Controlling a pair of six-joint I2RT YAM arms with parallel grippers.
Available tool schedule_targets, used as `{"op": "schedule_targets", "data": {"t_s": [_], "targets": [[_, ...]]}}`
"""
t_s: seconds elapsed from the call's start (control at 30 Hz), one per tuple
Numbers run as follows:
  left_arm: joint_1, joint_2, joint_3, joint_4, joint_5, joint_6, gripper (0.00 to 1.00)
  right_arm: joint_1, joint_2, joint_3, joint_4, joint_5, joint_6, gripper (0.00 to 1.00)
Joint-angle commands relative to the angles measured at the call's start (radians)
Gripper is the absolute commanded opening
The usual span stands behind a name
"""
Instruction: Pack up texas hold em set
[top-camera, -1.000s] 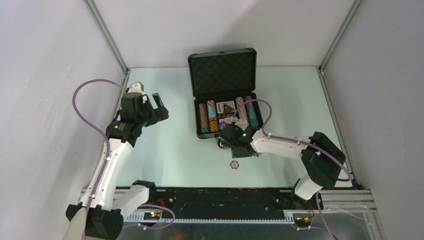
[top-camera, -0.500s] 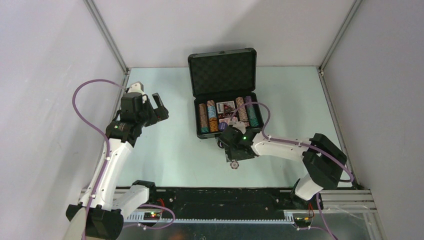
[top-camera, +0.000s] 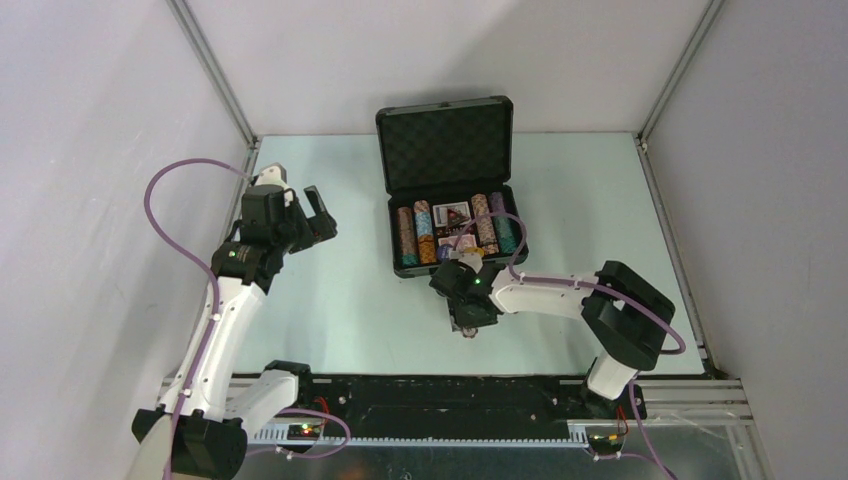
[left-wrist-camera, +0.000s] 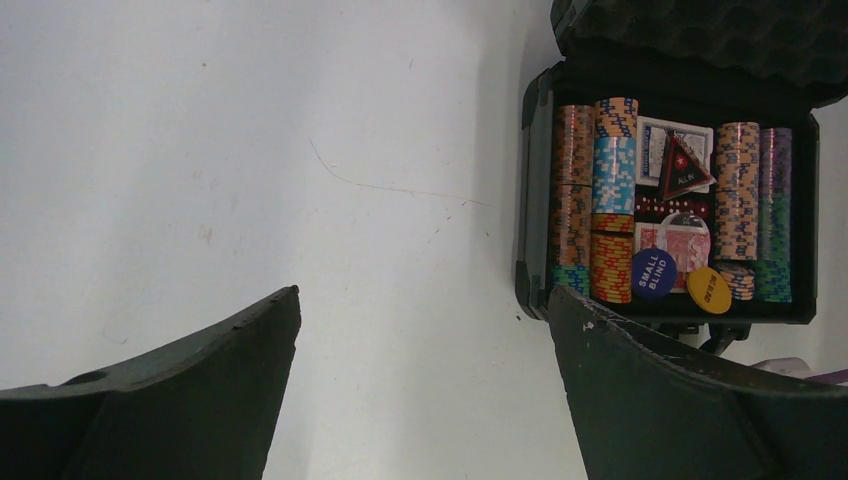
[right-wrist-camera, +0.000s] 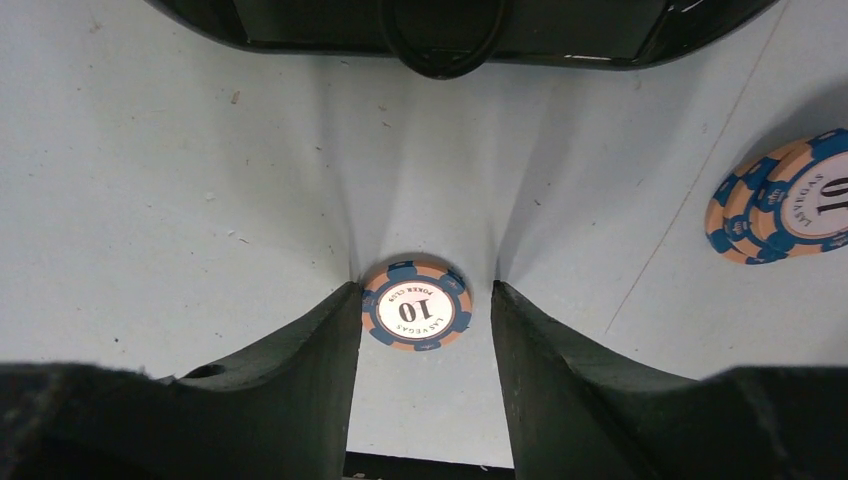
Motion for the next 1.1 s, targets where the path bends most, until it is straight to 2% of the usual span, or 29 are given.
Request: {"op": "schedule_targets", "data": {"t_s": [0.0, 0.6, 1.07], "targets": [[0.010, -0.011, -0.005, 0.027, 0.013, 0.013, 0.98, 0.014, 0.009, 0.000, 0.018, -0.009, 0.016, 0.54], [0.010, -0.011, -0.005, 0.027, 0.014, 0.014, 0.98, 0.030, 0.009, -0.001, -0.013, 0.016, 0.031, 0.45], [0.009, -0.009, -0.004, 0.027, 0.014, 0.013, 0.98, -0.018, -0.063, 0.000, -0.029, 0.031, 0.009, 0.44]]}}
